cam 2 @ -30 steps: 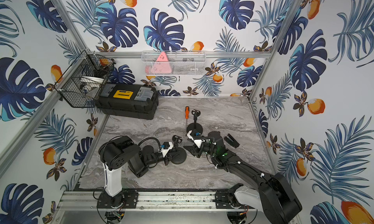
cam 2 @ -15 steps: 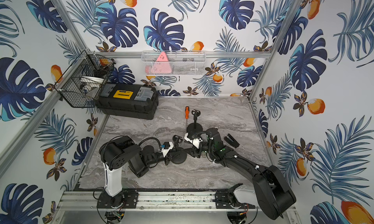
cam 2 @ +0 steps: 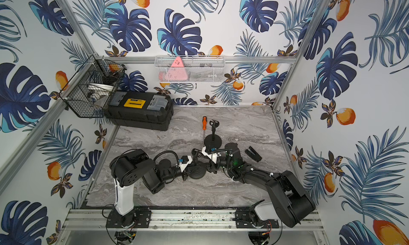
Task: Assemble a microphone stand
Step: Screw the microphone stand pole into the microphone stand base.
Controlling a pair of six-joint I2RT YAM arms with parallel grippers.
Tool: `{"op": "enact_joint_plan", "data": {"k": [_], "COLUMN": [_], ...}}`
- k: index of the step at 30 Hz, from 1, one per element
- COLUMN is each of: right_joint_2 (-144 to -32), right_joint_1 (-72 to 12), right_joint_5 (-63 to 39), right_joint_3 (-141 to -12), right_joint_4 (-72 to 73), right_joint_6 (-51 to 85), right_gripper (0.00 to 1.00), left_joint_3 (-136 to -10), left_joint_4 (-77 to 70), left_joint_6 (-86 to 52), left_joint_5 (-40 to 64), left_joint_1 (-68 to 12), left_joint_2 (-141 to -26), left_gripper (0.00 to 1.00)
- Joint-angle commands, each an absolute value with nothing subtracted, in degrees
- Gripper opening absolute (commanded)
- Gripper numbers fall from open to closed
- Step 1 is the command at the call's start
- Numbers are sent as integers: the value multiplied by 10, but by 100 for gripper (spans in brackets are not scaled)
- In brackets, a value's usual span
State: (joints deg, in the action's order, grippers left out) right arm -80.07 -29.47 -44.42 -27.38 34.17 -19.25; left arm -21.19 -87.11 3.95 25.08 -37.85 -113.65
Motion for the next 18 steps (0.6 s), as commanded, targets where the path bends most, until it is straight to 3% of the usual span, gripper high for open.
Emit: {"op": "enact_joint_plan", "data": {"k": [1,13,16,18], "right_joint_2": [-813,-862,-862,-866], "right_joint_1": [-294,-294,-295,-296], "right_joint_5": [-459,-461,-466,-469], "right_joint_3": [-274,-251,-259,-263], "right_joint_4": [388,555,536,530], "right_joint_6": [-172,-93,-96,-97], "right_gripper": [54,50,46,38], "left_joint_3": [-213,-218,-221,-225], "left_joint_4": [-820,-813,-806,-801], "left_joint_6": [55,57,58,58], "left_joint_5": [248,244,245,247], "left_joint_1": [-383,-388,-389,-389], "left_joint_2": [-1133,-1143,-1141,-1140], "left_gripper": [10,10,10,10]}}
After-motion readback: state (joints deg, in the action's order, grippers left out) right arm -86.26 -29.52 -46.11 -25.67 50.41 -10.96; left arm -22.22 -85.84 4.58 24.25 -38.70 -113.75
